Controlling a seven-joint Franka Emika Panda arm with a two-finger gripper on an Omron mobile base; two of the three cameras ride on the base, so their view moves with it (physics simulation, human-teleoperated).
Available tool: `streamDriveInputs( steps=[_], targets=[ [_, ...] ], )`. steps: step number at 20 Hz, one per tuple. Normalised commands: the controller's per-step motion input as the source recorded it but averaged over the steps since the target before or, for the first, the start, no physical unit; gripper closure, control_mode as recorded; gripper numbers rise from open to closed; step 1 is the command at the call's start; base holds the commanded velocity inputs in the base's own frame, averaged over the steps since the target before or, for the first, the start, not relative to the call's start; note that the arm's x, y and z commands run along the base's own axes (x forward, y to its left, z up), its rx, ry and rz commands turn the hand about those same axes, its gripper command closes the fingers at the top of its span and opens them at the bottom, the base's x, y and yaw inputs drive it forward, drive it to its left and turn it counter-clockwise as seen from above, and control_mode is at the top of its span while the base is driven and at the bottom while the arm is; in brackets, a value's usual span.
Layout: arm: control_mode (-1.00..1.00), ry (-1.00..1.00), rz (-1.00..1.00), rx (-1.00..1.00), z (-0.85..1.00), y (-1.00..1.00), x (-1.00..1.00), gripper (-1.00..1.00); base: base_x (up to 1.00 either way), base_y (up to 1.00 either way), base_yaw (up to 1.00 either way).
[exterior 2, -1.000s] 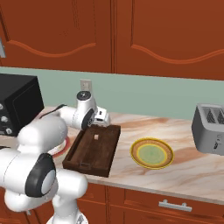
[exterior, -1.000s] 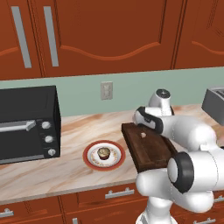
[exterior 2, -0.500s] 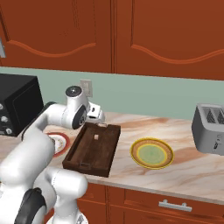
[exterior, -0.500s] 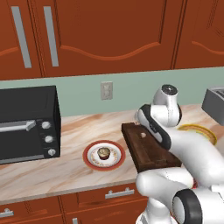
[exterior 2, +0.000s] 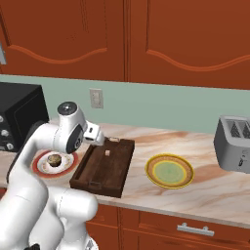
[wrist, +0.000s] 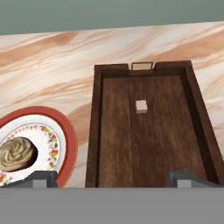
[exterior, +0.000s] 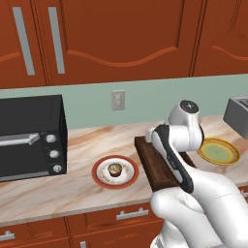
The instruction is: Move the dessert items from the plates to the tray.
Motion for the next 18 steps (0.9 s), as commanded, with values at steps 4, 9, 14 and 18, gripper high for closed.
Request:
streamDriveInputs(
  steps=[4, 9, 14, 18],
  targets=[
    [-1.00, -0.02, 0.00, 0.05, 0.00, 0.41, -0.53, -1.00, 0.00, 0.00, 0.00],
    [-1.00, -0.02, 0.00, 0.03, 0.00, 0.48, -0.45, -1.00, 0.00, 0.00, 0.00],
    [-1.00, 0.00, 0.00, 0.00, 0.00, 0.55, -0.37, -1.00, 0.00, 0.00, 0.00],
    [-1.00, 0.00, 0.00, 0.00, 0.00, 0.54, -0.27, -1.00, 0.00, 0.00, 0.00]
  ],
)
